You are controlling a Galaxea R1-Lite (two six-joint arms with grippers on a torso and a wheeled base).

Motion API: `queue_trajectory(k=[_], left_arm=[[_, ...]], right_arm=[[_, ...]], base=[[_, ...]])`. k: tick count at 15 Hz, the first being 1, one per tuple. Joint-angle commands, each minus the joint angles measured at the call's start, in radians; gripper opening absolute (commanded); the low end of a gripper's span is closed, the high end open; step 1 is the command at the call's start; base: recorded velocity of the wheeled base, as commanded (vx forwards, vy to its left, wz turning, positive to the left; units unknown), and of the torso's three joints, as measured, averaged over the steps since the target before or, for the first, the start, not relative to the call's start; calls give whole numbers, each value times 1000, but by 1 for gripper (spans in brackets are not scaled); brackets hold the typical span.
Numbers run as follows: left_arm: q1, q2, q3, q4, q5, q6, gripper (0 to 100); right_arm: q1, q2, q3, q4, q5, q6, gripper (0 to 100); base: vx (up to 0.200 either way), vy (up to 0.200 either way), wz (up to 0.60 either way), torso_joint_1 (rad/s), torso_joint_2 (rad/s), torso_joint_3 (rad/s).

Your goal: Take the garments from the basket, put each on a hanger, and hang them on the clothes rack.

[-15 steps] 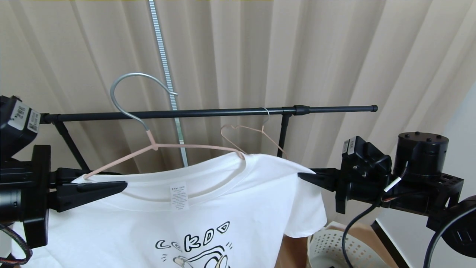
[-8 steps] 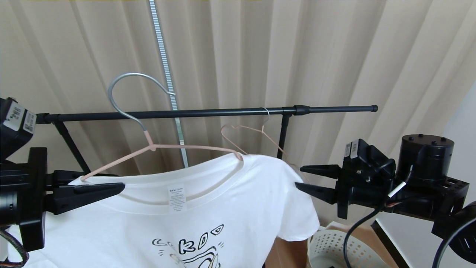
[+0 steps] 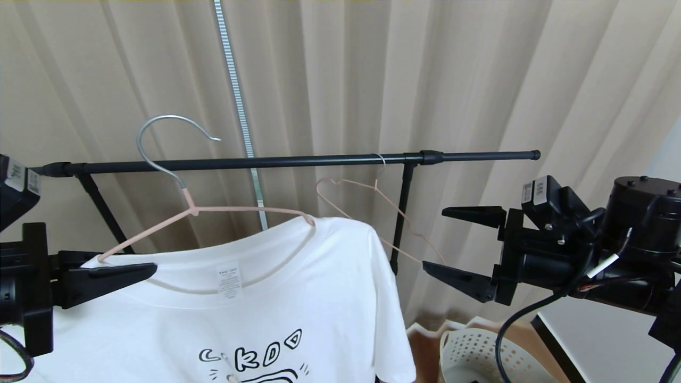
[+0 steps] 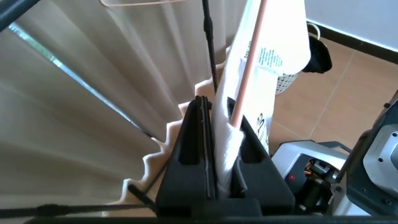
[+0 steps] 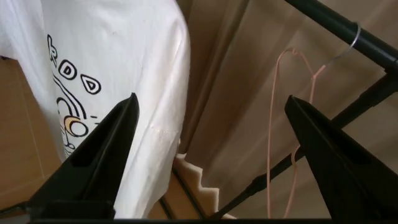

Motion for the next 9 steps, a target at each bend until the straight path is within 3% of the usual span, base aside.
queue_trajectory(k=[1, 4, 9], left_arm=[[71, -6, 24, 1, 0, -3, 0], [98, 6, 18, -1, 18, -73, 0], [91, 115, -5, -55, 121, -164, 0]], right_arm=[[25, -20, -19, 1, -23, 23, 100], [46, -18, -33, 3, -79, 52, 100], [46, -15, -31, 3, -92, 62, 100]], base=[[0, 0, 0, 0, 0, 0], [0, 0, 0, 0, 0, 0], [0, 0, 0, 0, 0, 0]])
